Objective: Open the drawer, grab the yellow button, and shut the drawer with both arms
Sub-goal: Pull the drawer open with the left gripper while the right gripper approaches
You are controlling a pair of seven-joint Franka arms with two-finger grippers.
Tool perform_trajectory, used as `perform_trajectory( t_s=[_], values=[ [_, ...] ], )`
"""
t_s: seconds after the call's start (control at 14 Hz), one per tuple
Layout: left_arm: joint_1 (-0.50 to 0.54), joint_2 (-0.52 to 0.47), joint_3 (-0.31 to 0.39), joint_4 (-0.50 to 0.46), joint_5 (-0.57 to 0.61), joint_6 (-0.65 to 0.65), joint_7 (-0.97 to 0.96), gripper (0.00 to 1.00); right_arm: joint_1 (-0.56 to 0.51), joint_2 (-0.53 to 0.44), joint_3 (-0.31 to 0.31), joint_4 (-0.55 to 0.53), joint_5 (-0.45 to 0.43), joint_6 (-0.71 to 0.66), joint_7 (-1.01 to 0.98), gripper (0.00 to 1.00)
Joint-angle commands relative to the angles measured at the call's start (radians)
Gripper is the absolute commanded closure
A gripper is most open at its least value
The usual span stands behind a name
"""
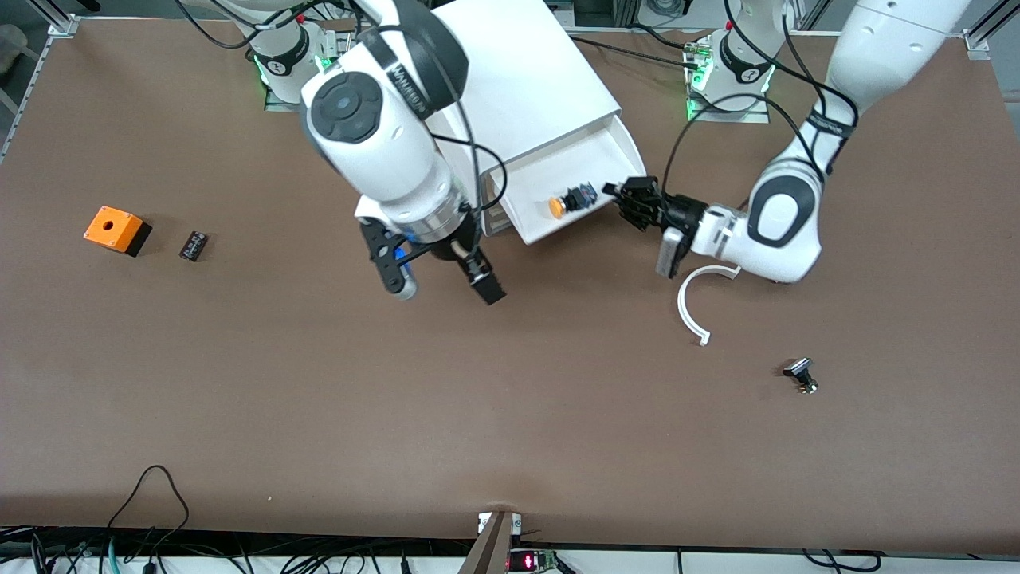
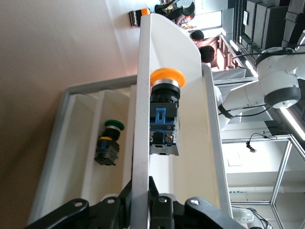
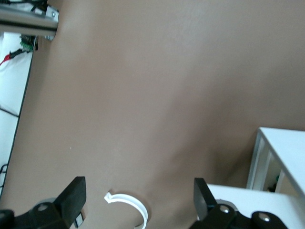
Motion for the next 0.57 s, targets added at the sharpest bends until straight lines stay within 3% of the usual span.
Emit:
perform_trajectory(
  t_s=[0.0,0.21,0.29,0.36,0.5],
  values=[
    [0.031,0.075,0.002,0.096,0.092,0.04,-0.006,1.0,0.067,0.051,-0.007,0.068,0.013,0.002,0.043,0.0],
    [0.033,0.08,0.002,0.107,0.094,0.04,-0.026,1.0,0.14,0.1,-0.01,0.087,0.012,0.048,0.118,0.0],
    [0.034,0.078,0.003,0.107,0.094,0.04,-0.044,0.09,0.16,0.109,-0.012,0.087,0.012,0.061,0.138,0.0],
    [0.039,0.077,0.003,0.122,0.096,0.039,-0.061,0.0,0.179,0.114,-0.015,0.087,0.01,0.065,0.149,0.0],
    [0.048,0.069,0.005,0.164,0.134,-0.016,-0.159,0.0,0.199,0.114,-0.015,0.087,0.008,0.076,0.165,0.0]
  ],
)
